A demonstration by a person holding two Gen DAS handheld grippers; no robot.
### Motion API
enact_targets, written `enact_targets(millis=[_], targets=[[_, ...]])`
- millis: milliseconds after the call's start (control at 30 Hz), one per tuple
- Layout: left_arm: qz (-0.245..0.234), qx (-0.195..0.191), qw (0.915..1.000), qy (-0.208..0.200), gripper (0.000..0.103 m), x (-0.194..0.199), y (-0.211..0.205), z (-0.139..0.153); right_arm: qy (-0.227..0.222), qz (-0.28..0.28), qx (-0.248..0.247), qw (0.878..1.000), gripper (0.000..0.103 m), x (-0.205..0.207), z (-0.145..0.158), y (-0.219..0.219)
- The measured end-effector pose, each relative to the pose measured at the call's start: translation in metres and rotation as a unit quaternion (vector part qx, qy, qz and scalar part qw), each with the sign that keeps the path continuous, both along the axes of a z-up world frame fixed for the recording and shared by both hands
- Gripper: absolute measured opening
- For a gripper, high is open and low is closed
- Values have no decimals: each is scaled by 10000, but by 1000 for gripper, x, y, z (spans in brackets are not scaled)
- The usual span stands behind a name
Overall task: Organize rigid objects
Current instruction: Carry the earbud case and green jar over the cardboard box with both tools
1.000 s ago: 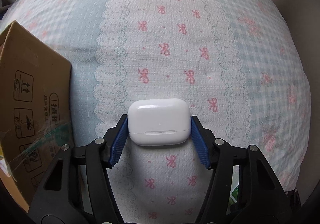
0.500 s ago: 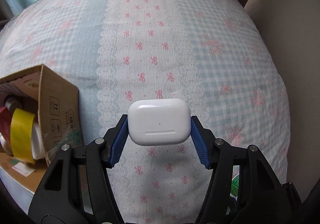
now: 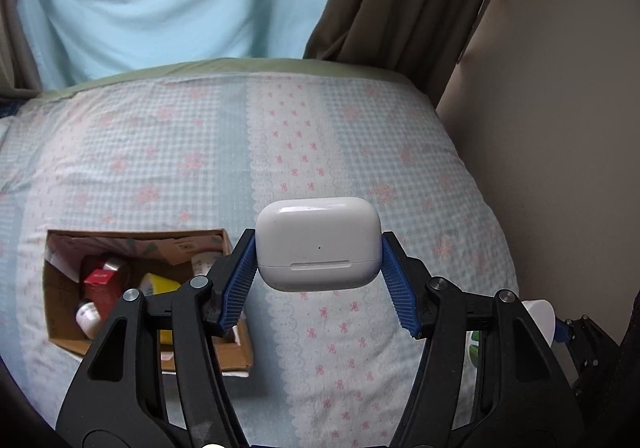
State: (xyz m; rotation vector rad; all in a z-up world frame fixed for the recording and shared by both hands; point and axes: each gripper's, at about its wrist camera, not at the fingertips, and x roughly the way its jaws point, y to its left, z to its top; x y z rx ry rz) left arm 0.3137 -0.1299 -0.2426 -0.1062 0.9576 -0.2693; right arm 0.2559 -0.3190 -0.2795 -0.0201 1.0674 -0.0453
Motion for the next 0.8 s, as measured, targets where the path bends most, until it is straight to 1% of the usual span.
enact_targets(millis=[67,200,300,400,600,800], targets=[[69,-65,9999,-137,57,-10,24,20,-118,13,51,9999,69,2,22,15],[180,-67,9993,-310,57,-28,74,50,-266,81,199,9994,69,7,58,49],[206,-59,9992,-341,57,-40,115,62,-327,168,250,9990,69,13,79,81],[242,-22,9994,-253,57,-49,158,67,-329,168,363,9987,69,19,92,112],[219,86,9996,-141,57,-59,242,66,-311,41,566,9979,69,33,106,179],[-21,282,9996,-26,57,-50,301,55,-221,-88,841,9962,69,49,94,235]])
